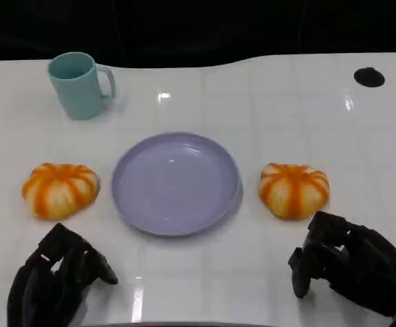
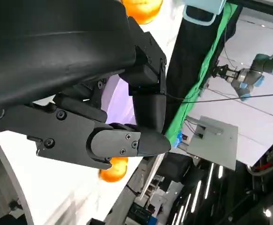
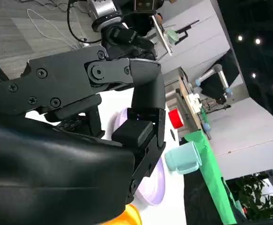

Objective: Grasp the bread from the table and place it into the plate.

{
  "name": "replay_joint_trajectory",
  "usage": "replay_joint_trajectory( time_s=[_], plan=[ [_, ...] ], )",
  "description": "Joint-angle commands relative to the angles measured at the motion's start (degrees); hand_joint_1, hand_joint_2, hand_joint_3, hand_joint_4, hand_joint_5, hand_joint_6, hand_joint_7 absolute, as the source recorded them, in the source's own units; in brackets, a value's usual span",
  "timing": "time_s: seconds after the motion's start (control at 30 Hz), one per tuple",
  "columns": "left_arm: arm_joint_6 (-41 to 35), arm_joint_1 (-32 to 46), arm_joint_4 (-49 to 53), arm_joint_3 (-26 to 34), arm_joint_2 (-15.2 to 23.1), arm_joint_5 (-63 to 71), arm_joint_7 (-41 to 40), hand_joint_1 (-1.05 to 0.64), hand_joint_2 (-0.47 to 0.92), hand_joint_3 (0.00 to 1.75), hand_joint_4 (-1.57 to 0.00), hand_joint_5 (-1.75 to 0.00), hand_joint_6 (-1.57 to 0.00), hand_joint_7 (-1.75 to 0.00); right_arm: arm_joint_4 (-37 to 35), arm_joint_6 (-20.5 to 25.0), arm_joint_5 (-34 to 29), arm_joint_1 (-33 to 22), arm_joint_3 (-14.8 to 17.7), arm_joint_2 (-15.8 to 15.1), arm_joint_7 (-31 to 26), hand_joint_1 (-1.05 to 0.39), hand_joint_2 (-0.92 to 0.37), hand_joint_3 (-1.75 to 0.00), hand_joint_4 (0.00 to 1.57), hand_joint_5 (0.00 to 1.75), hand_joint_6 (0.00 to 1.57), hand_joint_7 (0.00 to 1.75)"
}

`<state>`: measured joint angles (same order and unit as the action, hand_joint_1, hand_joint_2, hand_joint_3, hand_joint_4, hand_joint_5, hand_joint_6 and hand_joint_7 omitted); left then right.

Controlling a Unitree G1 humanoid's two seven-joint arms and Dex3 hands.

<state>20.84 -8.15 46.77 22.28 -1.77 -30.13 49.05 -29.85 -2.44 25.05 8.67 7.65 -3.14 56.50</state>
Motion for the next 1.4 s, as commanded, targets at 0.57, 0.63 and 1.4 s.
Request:
replay_joint_trajectory(
  time_s=[0.57,0.63,1.4],
  plan=[
    [-0.5,1.4,-2.7,-0.8,0.2,0.5,-2.3,-0.60,0.92,0.29,-0.64,-1.75,-0.50,-1.56,3.9,-27.0,-8.5,-1.6,-1.5,-3.2,-4.5,-0.52,-0.92,-0.11,0.38,0.73,0.46,0.30],
    [-0.4,1.4,-2.8,-0.9,0.1,0.4,-2.3,-0.60,0.92,0.29,-0.64,-1.75,-0.50,-1.55,5.8,-29.7,-11.6,-2.3,-1.8,-4.1,-7.6,-0.50,-0.92,-0.10,0.33,0.66,0.44,0.23],
    [-1.8,1.5,-3.2,-1.2,-0.3,-0.2,-2.1,-0.60,0.92,0.29,-0.63,-1.75,-0.51,-1.50,19.3,-44.4,-56.7,-3.9,-4.8,-14.3,-47.7,-0.56,-0.87,0.00,0.00,0.40,0.26,0.00]
  ],
)
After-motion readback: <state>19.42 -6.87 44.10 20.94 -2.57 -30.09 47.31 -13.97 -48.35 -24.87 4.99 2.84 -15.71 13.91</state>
